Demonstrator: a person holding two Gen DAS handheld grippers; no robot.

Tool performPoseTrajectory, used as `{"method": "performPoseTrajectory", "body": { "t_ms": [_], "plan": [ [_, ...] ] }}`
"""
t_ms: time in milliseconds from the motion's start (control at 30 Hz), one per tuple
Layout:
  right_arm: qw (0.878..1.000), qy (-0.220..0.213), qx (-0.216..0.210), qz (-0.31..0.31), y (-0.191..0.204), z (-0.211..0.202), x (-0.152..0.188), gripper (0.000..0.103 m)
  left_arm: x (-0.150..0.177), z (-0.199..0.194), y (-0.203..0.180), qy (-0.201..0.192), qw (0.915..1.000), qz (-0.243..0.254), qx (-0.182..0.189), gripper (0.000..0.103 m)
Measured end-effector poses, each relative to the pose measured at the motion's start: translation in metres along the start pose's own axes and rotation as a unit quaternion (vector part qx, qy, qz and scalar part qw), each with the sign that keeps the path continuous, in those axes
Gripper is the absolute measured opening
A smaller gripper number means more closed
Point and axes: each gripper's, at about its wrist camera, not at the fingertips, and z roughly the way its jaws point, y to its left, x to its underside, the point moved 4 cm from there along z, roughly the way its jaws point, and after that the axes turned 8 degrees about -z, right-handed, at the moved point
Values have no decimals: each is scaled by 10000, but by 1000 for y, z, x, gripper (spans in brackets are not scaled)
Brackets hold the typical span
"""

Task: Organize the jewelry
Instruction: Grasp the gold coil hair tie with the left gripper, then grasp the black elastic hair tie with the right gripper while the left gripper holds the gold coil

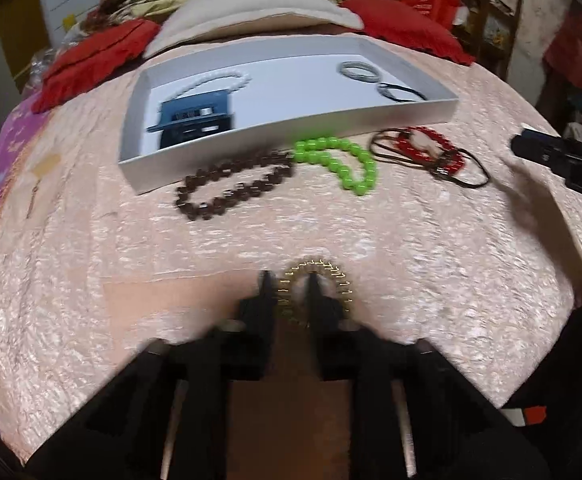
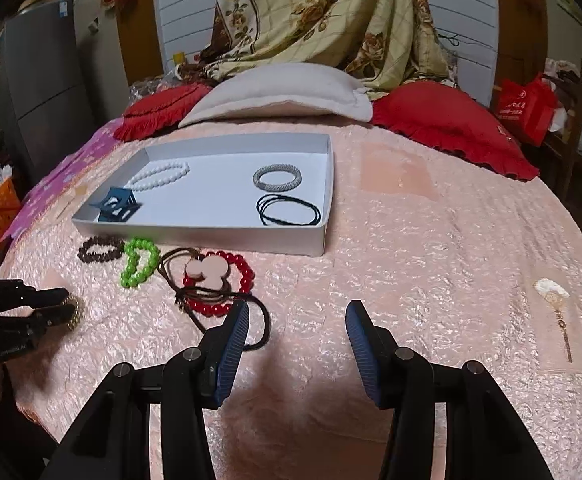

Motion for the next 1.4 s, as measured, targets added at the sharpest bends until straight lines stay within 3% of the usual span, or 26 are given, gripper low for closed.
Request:
{"method": "performPoseTrajectory", "body": {
  "t_ms": [100, 267, 400, 600, 767, 833, 967, 1067, 1133, 1267, 1400],
  "plan": [
    [9999, 53, -109, 45, -1, 2, 3, 48, 1, -1, -6, 3, 9999, 91, 111, 8],
    [9976, 318, -618, -18, 11, 14, 9, 48, -4, -5, 1, -171, 9996, -207, 121, 8],
    [9965, 492, -578, -338, 26, 25, 11, 48, -13, -11, 11, -345, 9975, -595, 187, 8],
    [9985, 323, -438, -55, 15, 36, -2, 48, -17, -11, 17, -368, 9957, -824, 205, 8],
    [9970, 456, -357, -511, 25, 47, -7, 47, -16, -8, 17, -307, 9958, -838, 182, 8],
    [9958, 662, -332, -539, 24, 56, -3, 40, -16, -8, 17, -324, 9957, -848, 187, 8],
    [9956, 610, -305, -640, 24, 55, -1, 39, -17, -8, 20, -325, 9949, -933, 180, 8],
    [9944, 551, -407, -808, 30, 53, -1, 29, -17, -7, 21, -311, 9949, -946, 170, 8],
    [9936, 532, -491, -868, 35, 53, 0, 15, -17, -7, 21, -325, 9947, -961, 168, 8],
    [9948, 547, -563, -647, 32, 51, 1, 6, -18, -7, 21, -346, 9945, -978, 170, 8],
    [9966, 318, -611, -461, 27, 35, 1, 4, -19, -9, 22, -412, 9939, -1013, 148, 8]
  ]
}}
